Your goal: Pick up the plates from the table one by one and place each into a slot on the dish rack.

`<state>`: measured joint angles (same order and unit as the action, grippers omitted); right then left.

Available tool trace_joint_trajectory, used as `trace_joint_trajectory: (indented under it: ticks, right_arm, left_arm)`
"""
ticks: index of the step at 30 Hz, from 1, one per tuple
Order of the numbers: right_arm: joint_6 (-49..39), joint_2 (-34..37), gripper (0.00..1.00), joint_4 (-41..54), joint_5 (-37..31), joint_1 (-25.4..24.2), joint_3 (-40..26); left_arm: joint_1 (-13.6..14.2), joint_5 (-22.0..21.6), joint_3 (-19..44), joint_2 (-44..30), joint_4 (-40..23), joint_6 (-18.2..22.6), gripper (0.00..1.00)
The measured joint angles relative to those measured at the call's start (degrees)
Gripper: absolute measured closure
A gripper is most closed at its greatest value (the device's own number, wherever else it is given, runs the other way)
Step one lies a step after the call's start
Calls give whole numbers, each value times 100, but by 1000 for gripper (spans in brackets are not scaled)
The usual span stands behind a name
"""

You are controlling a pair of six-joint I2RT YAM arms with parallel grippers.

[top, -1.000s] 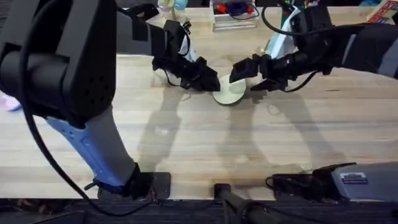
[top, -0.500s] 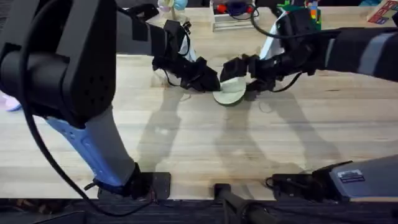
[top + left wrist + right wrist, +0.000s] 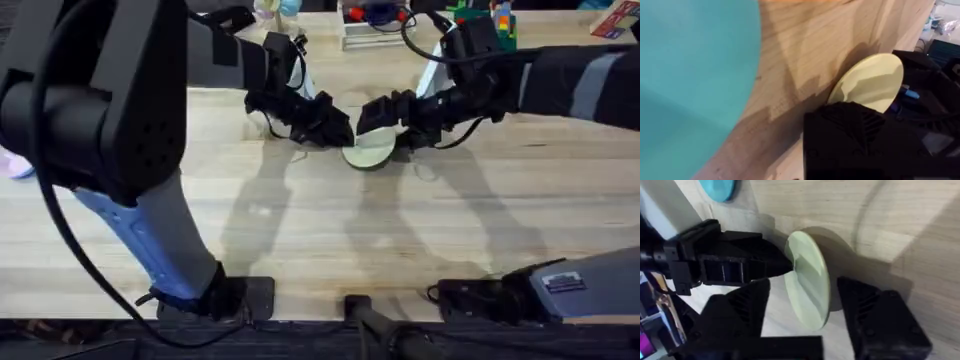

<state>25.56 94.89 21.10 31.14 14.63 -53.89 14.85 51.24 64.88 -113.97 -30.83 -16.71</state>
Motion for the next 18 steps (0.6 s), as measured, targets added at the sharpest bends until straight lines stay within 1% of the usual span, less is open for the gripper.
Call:
trace_joint_trajectory:
  ticks: [4,5,7,8,9,14,18]
  right_arm:
    - [15,0,447,4,-2,-2,2]
    - [9,0,511,4,-2,0,2]
    - [22,0,679,26,-47,-5,5]
    - [19,0,747,35,-86,-20,12]
    - [20,0,795,41,-125,-31,19]
    - [21,-2,916,35,-55,-69,22]
    - [22,-7,924,106,40,-90,21]
  left_arm:
    - [0,0,0,0,0,0,960]
    - [0,-1,0,0,0,-1,960]
    - [0,0,0,0,-2,0,961]
    - [0,0,0,0,-2,0,960]
    - [-2,0,0,0,-2,-2,960]
    - [-13,15,0,0,-4,-2,960]
    - [-22,23,0,2,-25,1,960]
